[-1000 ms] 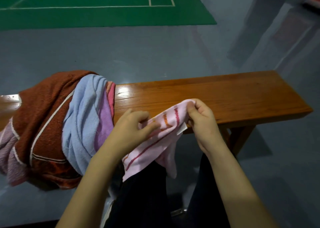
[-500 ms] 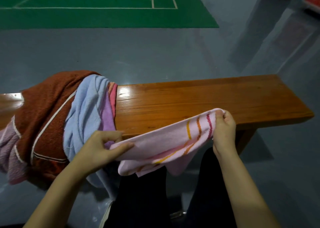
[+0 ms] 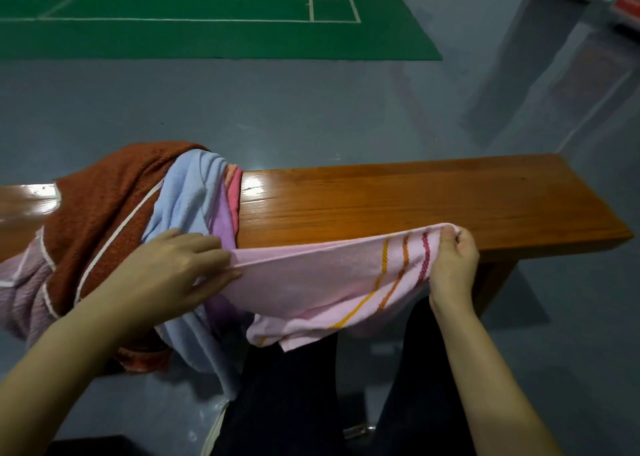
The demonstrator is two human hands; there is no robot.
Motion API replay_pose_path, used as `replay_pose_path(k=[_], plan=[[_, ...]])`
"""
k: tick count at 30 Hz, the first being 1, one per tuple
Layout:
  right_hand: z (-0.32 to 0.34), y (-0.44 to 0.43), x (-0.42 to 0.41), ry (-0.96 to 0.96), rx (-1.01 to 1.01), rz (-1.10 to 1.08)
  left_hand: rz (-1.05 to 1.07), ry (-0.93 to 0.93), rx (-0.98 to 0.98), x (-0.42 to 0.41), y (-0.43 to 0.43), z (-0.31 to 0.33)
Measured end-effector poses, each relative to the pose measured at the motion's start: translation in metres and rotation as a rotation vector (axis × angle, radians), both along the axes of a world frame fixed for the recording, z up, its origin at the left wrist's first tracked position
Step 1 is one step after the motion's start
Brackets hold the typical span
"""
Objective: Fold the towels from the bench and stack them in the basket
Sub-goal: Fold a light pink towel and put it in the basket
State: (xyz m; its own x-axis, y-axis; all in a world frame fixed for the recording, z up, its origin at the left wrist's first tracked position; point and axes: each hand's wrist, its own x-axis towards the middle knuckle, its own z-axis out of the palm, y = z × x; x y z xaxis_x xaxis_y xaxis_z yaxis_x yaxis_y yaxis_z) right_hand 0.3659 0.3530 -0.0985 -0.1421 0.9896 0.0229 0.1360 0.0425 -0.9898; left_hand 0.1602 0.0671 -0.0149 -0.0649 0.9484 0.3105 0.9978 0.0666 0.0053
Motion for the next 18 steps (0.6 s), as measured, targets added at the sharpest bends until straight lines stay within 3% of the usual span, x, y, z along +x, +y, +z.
replay_pose_path(k=[6,11,14,18], plan=[[0.004,-0.002,0.002,-0.032,0.061,0.036,0.111,0.097,0.161,0.001,-0.002,0.012],[0.013,-0.005,0.001,0.0,0.099,0.054,0.136,0.093,0.058,0.001,-0.003,0.013],[0.02,-0.007,0.0,0.019,0.117,0.077,0.231,0.055,0.044,0.003,-0.001,0.016],[0.033,-0.003,-0.003,0.058,0.137,0.071,0.332,-0.13,0.224,-0.007,-0.002,0.017]])
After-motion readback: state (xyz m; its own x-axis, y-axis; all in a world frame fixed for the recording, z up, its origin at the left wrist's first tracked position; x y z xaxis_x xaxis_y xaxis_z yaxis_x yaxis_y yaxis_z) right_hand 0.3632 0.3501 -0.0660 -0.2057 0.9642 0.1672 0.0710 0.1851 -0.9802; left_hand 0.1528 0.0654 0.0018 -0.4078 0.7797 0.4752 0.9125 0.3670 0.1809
